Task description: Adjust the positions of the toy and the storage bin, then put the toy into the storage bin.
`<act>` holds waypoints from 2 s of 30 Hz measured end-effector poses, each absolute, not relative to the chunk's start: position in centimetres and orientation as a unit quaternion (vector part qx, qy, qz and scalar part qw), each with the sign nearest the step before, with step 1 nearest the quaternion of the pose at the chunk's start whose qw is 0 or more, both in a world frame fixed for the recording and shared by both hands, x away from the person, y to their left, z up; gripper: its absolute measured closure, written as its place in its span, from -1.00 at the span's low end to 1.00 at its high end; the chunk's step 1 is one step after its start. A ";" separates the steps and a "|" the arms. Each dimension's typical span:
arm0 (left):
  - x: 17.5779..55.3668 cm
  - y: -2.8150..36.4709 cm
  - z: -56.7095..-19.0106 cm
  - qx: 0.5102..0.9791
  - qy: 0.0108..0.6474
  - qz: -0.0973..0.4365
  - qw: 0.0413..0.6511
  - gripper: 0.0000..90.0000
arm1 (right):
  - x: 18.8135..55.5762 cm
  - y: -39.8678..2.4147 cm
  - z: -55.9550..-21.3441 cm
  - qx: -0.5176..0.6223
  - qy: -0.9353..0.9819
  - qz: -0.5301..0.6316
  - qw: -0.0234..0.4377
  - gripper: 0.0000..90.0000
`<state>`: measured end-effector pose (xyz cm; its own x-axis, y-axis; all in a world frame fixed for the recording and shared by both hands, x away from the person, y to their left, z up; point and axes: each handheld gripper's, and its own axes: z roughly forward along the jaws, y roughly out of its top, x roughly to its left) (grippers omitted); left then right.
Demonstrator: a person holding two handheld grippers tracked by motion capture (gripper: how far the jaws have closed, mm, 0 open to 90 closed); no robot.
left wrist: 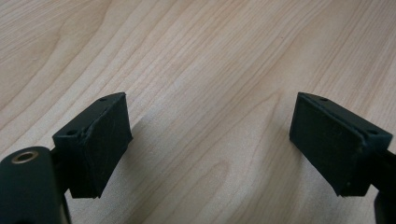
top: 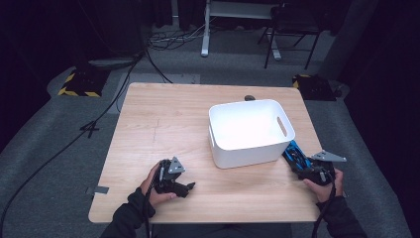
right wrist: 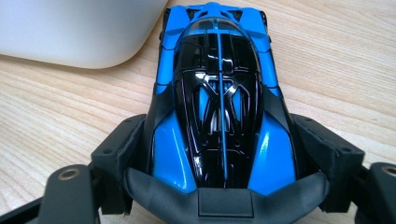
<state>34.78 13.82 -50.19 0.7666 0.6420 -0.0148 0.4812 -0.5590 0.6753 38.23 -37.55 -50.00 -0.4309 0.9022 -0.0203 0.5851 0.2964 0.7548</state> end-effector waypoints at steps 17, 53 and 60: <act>35.0 13.8 -50.2 0.878 0.315 0.108 0.344 -0.74 | 38.0 -37.9 -49.4 0.481 0.762 0.365 0.236 -0.45; 35.1 13.8 -50.2 0.879 0.312 0.112 0.343 -0.75 | 38.3 -38.6 -42.5 0.443 0.719 0.452 0.287 -0.45; 35.1 13.8 -50.2 0.878 0.314 0.113 0.344 -0.75 | 38.1 -39.1 -40.6 0.445 0.703 0.472 0.291 -0.45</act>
<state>35.06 13.82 -50.22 0.7774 0.6287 -0.0182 0.4737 -0.5662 0.6746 38.13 -39.13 -40.60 -0.4338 0.9009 0.0104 0.3511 0.1585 0.9228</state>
